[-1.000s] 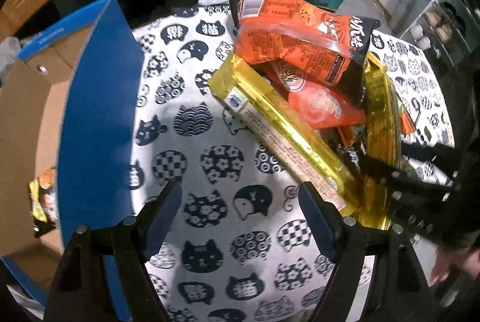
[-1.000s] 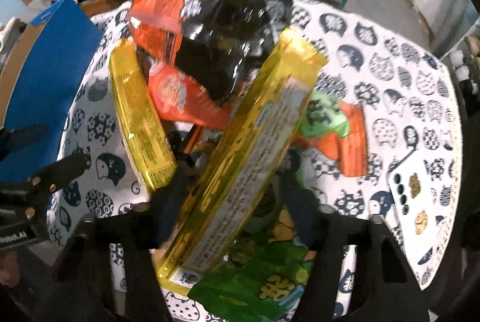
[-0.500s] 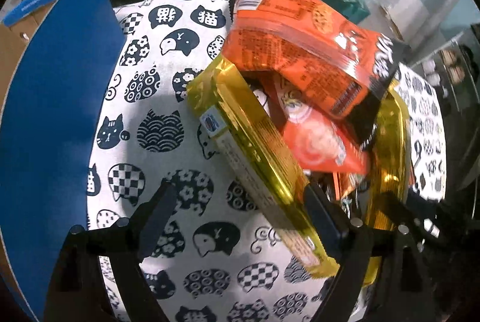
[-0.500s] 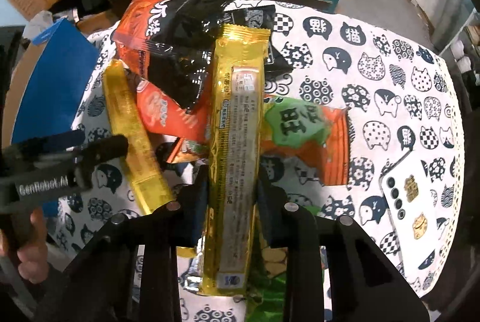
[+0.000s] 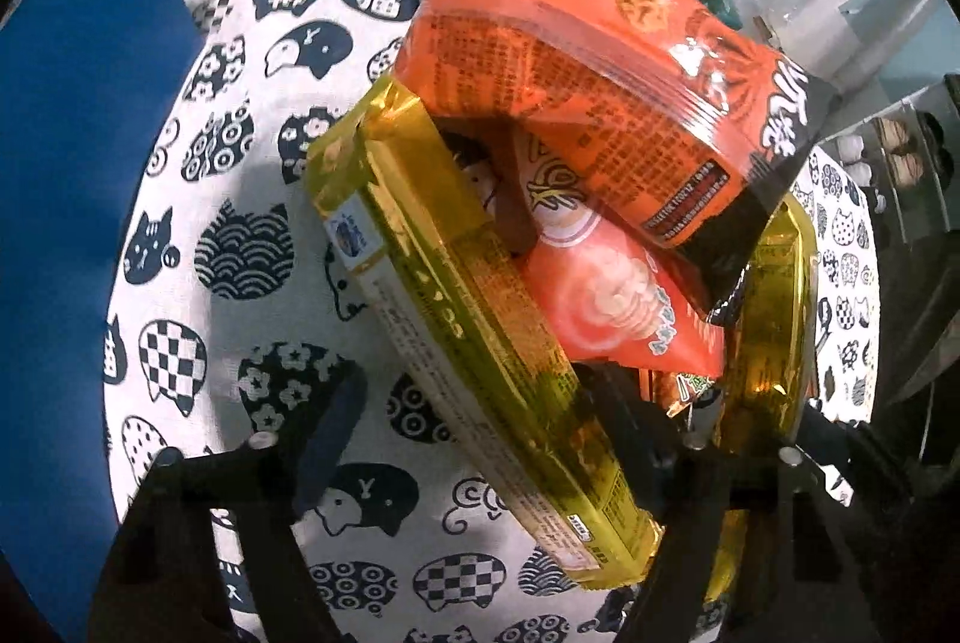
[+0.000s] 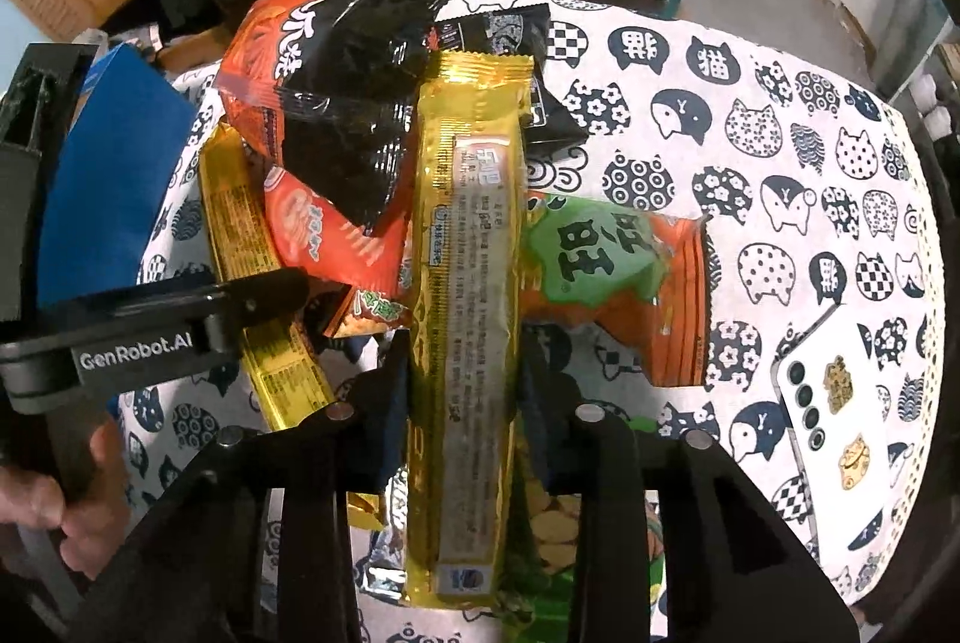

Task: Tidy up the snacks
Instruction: 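Grasp a long yellow wafer pack with left gripper while right grasps another, then lift both yellow wafer packs over the box and release them inside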

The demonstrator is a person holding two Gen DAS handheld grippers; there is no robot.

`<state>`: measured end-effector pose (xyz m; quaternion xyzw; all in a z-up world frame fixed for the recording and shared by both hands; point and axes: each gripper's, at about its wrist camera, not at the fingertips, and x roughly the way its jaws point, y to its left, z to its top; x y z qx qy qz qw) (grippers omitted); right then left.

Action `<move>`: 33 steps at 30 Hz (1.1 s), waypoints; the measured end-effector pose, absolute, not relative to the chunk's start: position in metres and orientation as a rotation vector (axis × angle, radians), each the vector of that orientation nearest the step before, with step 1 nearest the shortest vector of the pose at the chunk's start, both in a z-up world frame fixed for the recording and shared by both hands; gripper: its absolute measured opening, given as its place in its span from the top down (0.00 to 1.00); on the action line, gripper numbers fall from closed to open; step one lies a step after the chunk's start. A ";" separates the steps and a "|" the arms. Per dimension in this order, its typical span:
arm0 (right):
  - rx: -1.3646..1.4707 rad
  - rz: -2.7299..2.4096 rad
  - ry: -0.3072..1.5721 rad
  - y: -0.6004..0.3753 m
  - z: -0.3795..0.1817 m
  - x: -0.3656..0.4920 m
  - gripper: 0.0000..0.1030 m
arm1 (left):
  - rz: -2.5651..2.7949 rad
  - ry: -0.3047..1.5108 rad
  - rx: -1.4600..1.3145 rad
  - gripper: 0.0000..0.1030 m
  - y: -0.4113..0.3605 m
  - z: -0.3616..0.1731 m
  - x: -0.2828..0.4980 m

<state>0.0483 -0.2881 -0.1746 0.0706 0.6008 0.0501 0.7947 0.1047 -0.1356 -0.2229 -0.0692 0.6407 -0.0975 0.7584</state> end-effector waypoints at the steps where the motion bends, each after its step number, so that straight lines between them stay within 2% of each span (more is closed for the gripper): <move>1: 0.145 0.106 1.291 -0.286 -0.176 0.049 0.66 | -0.241 1.393 -0.153 0.39 -0.138 -0.224 0.104; 2: 0.141 0.107 1.293 -0.285 -0.179 0.050 0.65 | -0.260 1.394 -0.152 0.46 -0.140 -0.225 0.104; 11: 0.077 0.107 1.292 -0.273 -0.185 0.055 0.68 | -0.280 1.366 -0.051 0.59 -0.147 -0.220 0.095; 17: 0.151 0.100 1.279 -0.281 -0.171 0.049 0.69 | -0.273 1.332 0.025 0.68 -0.132 -0.203 0.084; 22: 0.161 0.075 1.259 -0.285 -0.159 0.044 0.69 | -0.276 1.305 0.067 0.72 -0.113 -0.188 0.076; 33: 0.152 0.025 1.215 -0.290 -0.134 0.023 0.69 | -0.276 1.245 0.156 0.72 -0.087 -0.166 0.054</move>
